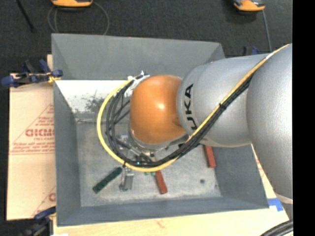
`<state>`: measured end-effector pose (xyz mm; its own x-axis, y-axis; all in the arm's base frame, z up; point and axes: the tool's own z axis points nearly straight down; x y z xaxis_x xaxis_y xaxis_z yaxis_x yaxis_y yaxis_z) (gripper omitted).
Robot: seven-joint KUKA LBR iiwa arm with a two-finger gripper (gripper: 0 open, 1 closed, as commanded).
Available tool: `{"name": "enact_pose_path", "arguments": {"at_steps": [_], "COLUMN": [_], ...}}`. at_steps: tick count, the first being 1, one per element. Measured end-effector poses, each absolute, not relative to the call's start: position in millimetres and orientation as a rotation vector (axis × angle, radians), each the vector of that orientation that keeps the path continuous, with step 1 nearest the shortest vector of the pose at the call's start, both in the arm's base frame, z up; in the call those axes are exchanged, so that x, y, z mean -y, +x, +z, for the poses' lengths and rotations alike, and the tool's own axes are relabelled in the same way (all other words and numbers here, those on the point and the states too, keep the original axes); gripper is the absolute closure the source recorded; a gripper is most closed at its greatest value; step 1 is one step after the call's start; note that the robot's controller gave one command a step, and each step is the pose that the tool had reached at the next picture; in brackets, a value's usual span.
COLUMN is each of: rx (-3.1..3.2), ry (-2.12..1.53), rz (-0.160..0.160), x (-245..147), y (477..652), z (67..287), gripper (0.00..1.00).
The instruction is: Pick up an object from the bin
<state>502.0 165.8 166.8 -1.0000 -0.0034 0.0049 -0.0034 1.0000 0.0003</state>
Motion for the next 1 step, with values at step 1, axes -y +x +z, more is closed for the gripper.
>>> {"name": "enact_pose_path", "arguments": {"at_steps": [1], "rx": [2.964], "ry": [1.037], "rz": [-0.001], "x": [-196.8], "y": [526.1], "z": [68.6], "gripper": [0.0]}}
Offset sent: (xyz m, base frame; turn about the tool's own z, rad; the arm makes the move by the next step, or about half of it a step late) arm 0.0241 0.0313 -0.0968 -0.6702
